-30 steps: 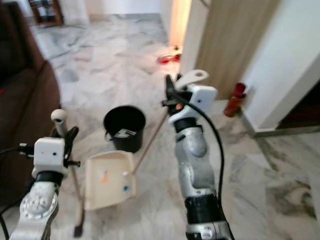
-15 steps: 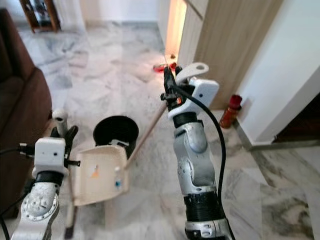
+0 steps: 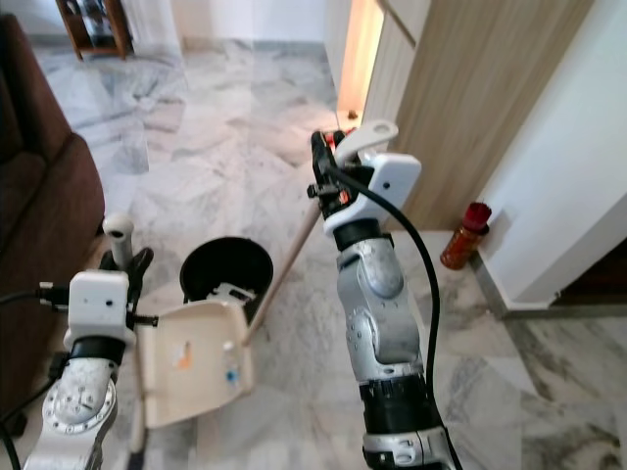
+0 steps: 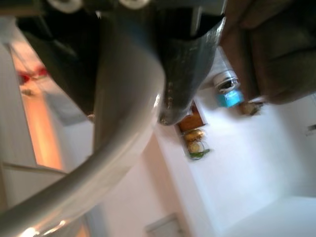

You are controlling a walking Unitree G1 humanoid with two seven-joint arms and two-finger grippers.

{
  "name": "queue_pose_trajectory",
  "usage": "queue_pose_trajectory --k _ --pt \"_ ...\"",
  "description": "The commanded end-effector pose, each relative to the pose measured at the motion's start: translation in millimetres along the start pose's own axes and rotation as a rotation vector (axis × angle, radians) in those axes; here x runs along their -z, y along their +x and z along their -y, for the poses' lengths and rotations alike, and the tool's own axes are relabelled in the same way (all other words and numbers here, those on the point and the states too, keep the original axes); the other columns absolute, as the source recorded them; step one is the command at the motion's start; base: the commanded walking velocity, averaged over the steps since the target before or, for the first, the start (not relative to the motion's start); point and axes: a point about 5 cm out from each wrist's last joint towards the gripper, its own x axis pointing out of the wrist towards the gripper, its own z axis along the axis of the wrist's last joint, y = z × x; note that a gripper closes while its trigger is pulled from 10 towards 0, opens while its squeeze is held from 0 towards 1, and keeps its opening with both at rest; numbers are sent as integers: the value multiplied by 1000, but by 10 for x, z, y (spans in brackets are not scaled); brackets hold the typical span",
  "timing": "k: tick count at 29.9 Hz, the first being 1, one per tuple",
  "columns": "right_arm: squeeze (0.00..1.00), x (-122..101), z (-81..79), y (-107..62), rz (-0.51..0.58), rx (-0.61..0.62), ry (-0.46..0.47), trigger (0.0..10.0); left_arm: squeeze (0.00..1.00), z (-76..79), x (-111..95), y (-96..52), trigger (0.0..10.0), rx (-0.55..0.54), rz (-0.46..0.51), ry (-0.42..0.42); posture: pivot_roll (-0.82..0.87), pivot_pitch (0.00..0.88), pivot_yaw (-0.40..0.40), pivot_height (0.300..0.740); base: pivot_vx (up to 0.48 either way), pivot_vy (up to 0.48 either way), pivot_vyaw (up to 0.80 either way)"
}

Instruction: Sweep floor

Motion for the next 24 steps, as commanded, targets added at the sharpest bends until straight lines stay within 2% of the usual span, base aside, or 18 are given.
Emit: queue_pose_trajectory --k 1,24 --pt "0 -217 -118 77 93 -47 -8 10000 0 -56 -94 13 10000 -19 54 13 93 67 -42 740 330 0 575" --pt "0 -273 -155 108 112 -59 18 10000 0 -62 -75 -12 10000 -25 47 19 97 69 -46 740 332 0 22"
